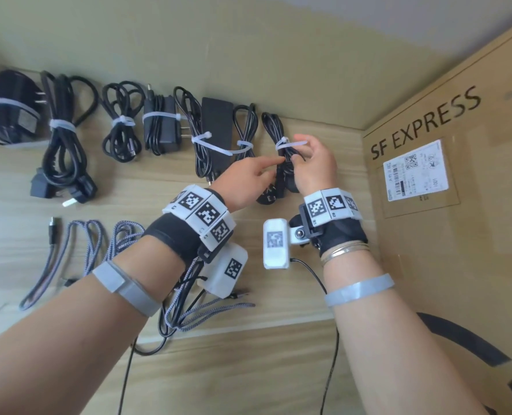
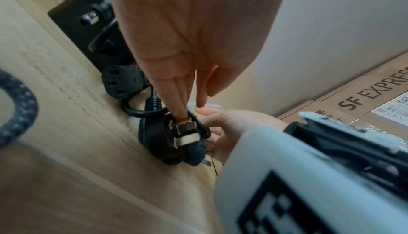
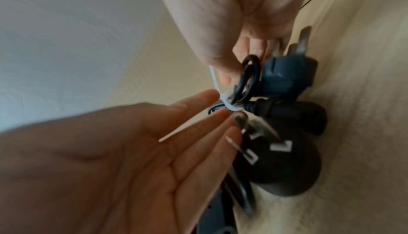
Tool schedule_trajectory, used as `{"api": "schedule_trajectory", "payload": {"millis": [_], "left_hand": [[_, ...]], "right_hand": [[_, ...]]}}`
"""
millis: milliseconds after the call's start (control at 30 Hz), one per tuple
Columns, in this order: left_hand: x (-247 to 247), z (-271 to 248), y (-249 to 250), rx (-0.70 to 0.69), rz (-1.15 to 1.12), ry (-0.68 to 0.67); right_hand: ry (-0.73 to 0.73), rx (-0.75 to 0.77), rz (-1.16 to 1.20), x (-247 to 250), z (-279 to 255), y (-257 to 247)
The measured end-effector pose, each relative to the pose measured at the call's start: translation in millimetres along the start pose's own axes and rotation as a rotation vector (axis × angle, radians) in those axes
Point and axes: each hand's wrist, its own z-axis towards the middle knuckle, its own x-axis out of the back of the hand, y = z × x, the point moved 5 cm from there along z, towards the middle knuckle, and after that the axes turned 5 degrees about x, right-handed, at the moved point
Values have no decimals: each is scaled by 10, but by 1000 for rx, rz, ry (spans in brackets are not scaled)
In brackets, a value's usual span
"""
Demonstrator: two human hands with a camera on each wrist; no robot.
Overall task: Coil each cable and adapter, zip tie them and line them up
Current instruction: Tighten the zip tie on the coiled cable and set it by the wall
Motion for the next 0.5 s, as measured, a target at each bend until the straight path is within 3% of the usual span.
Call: {"api": "schedule_trajectory", "payload": {"millis": [500], "left_hand": [[126, -185, 128, -35, 19, 7]], "right_hand": [[-32, -67, -102, 106, -160, -106]]}}
